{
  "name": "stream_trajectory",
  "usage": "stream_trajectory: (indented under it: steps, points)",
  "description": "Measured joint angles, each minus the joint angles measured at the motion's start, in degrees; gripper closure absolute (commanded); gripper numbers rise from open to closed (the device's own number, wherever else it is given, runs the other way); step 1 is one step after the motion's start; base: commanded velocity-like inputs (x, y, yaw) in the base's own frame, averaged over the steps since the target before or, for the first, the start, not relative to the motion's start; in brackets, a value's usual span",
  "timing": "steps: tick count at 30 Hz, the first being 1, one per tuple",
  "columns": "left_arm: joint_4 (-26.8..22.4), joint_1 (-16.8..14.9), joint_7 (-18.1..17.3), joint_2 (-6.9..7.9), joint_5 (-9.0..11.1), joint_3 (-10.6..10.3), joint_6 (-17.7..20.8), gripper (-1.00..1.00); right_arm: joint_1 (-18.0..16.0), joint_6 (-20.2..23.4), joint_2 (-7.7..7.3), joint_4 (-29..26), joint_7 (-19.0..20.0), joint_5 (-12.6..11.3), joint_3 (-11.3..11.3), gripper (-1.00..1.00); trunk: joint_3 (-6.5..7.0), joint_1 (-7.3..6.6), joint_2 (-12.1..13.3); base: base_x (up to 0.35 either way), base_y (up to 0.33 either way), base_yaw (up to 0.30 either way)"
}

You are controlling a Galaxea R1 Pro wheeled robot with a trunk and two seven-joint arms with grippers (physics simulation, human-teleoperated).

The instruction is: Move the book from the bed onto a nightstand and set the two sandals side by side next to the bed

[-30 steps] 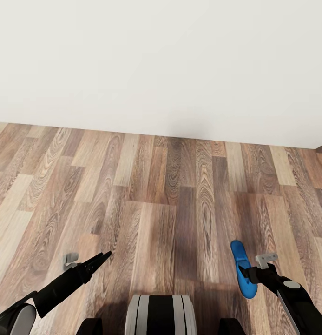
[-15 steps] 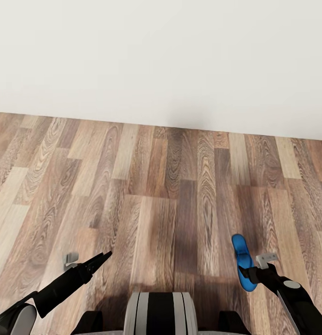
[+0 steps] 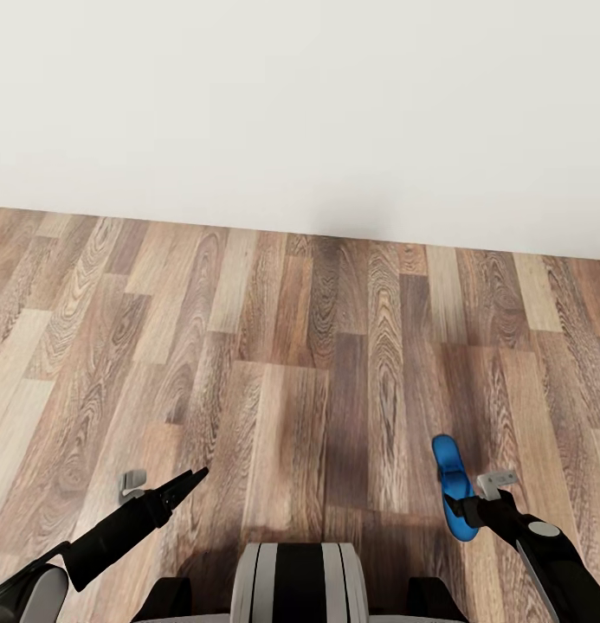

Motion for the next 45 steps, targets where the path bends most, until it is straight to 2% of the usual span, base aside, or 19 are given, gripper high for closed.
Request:
stream_trajectory:
  steps: [15,27,45]
  points:
    - [0.0,0.0,-0.01,0.0,-0.01,0.0,0.04,-1.0,0.0,0.0,-0.06,-0.04,-0.03,-0.01,-0.08,-1.0,-3.1,0.36,-0.19,0.0,0.0,0.0]
    - [0.01,0.0,-0.14,0.0,0.0,0.08,0.03,-1.0,0.0,0.0,-0.07,-0.03,-0.02,0.0,-0.09,-1.0,-3.1,0.36,-0.19,0.001,0.0,0.0]
    - [0.01,0.0,-0.1,0.0,0.02,0.01,-0.01,-1.0,0.0,0.0,-0.07,-0.02,0.0,0.0,-0.09,-1.0,-3.1,0.35,-0.19,0.105,0.0,0.0]
